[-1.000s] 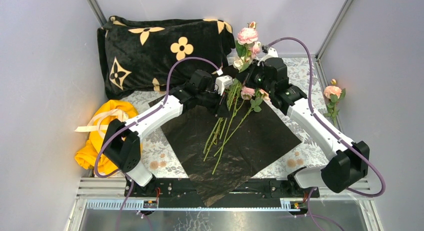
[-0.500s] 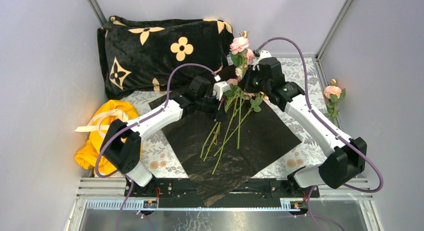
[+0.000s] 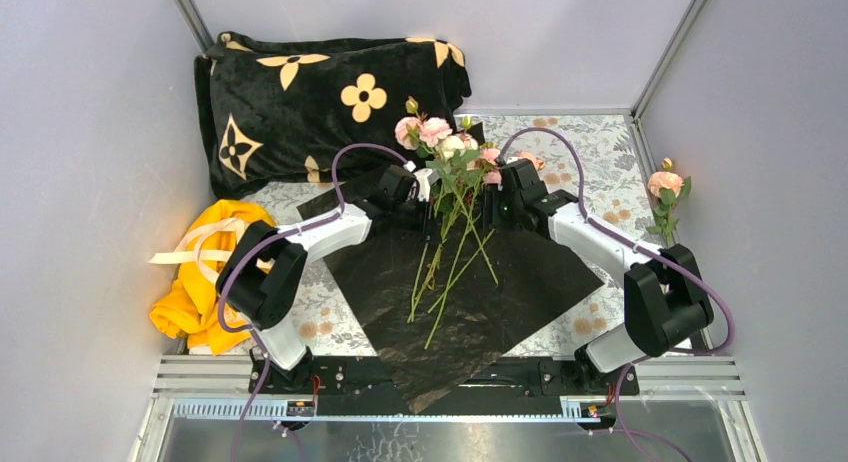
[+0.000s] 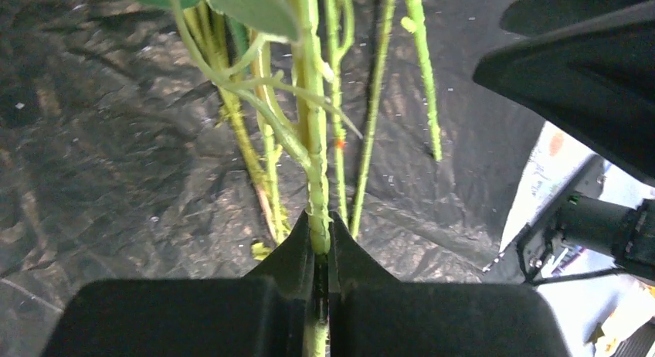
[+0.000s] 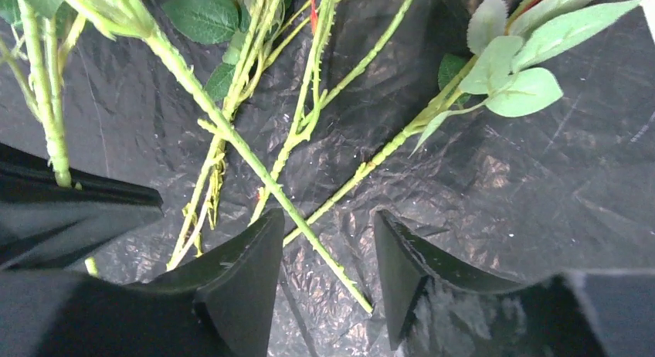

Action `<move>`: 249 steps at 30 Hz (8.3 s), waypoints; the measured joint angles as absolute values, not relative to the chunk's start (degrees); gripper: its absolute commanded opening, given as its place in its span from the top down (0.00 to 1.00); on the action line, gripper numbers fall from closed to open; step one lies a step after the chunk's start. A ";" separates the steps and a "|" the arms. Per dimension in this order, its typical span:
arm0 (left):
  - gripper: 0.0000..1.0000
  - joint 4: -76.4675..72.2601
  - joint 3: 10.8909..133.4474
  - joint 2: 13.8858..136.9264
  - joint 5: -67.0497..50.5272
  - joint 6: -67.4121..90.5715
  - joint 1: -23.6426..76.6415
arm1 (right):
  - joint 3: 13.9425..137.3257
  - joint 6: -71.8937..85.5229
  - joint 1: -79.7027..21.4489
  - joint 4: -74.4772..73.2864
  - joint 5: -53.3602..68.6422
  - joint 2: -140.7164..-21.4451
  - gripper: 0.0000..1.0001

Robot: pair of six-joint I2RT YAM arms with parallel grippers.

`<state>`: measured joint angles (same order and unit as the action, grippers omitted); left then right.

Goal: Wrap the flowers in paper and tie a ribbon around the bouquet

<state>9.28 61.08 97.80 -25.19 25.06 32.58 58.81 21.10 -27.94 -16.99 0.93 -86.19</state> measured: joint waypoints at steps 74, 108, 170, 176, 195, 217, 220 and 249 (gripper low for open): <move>0.01 14.17 62.19 83.35 -13.52 21.89 22.44 | 68.73 25.28 -26.24 -28.71 -18.57 -88.84 0.00; 0.01 14.13 60.90 81.78 -19.14 21.32 21.10 | 77.06 11.44 25.02 -27.44 -34.72 -115.02 1.00; 0.01 18.04 57.30 83.00 -14.61 -10.72 2.13 | 65.89 20.75 -36.14 -31.46 -12.73 -77.58 0.00; 0.01 18.72 57.30 88.40 -14.55 -10.96 1.96 | 57.08 21.71 -29.52 -33.28 -10.22 -74.28 0.10; 0.02 34.76 57.67 69.19 -24.62 -18.26 10.33 | 42.28 21.21 -51.55 -27.29 8.88 -71.81 0.23; 0.05 48.27 40.82 52.36 -8.62 -37.04 68.84 | 40.05 33.56 -69.54 -16.91 -6.22 -82.65 0.65; 0.04 43.62 34.76 53.87 -5.96 -39.64 78.26 | 39.35 34.74 -69.52 -15.94 -5.91 -82.08 0.63; 0.76 22.79 20.47 55.86 -3.73 -41.69 91.96 | 39.55 35.90 -69.60 -17.93 0.12 -80.60 0.64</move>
